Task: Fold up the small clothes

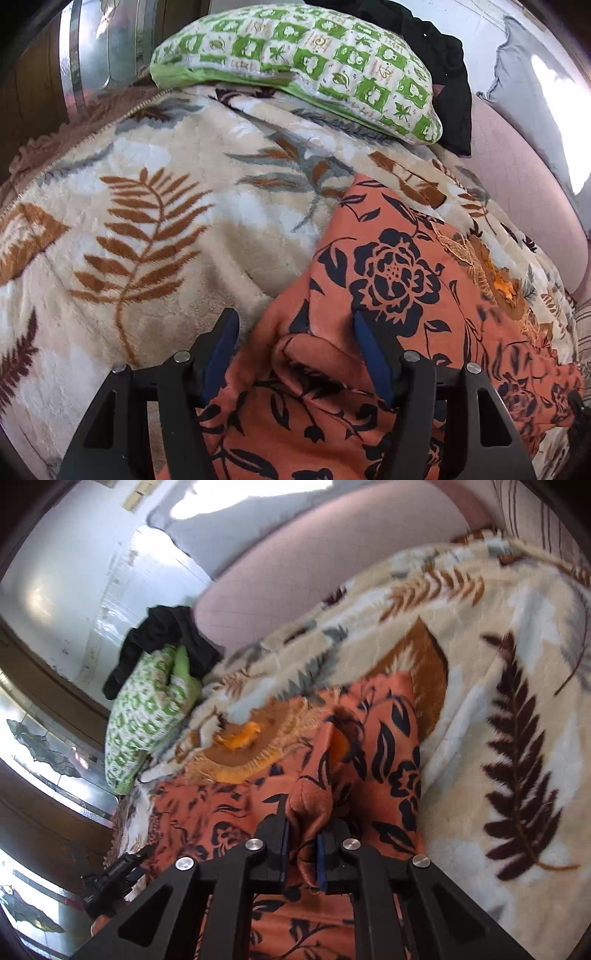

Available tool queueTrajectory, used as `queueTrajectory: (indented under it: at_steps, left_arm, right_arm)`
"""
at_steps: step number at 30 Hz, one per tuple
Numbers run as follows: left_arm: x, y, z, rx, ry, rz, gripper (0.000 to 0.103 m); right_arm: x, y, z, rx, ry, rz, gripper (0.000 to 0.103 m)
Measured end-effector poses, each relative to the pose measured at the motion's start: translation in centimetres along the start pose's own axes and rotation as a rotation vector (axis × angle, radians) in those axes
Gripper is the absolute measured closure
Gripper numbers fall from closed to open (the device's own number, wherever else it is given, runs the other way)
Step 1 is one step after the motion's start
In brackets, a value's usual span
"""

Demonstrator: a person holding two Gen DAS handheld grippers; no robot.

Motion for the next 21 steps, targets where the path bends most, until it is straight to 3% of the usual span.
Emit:
queueTrajectory:
  at_steps: [2, 5, 7, 9, 13, 15, 18, 21]
  left_arm:
    - [0.0, -0.4, 0.1, 0.019, 0.041, 0.049, 0.038]
    - [-0.2, -0.5, 0.0, 0.008, 0.07, 0.078, 0.038]
    - [-0.4, -0.6, 0.0, 0.005, 0.061, 0.077, 0.038]
    - [-0.3, -1.3, 0.3, 0.03, 0.07, 0.093, 0.038]
    - [0.4, -3.2, 1.3, 0.127, 0.124, 0.161, 0.038]
    - [1.0, -4.1, 1.7, 0.174, 0.127, 0.138, 0.038]
    - [2.5, -5.0, 1.9, 0.221, 0.158, 0.081, 0.038]
    - [4.1, -3.8, 1.5, 0.175, 0.214, 0.031, 0.038]
  right_arm:
    - [0.5, 0.0, -0.7, -0.044, -0.014, -0.027, 0.091]
    - [3.0, 2.5, -2.9, -0.22, 0.021, -0.107, 0.088]
    - [3.9, 2.3, -2.9, -0.249, 0.074, -0.046, 0.088]
    - [4.6, 0.9, -1.8, -0.206, 0.085, -0.052, 0.088]
    - [7.0, -2.9, 1.4, 0.021, 0.163, -0.103, 0.088]
    - [6.4, -3.5, 1.9, 0.082, 0.151, -0.065, 0.086]
    - [3.2, -1.7, 0.9, 0.018, 0.039, -0.014, 0.085]
    - [0.3, 1.2, -0.4, -0.044, -0.031, -0.016, 0.085]
Point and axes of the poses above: each gripper's, at about its wrist camera, not at the fingertips, and y roughly the way its jaws point, x to its right, z to its top, the point moved 6 cm from there along y, roughly the way its jaws point, and after that the axes turned 10 degrees about -z, right-handed, at the moved point
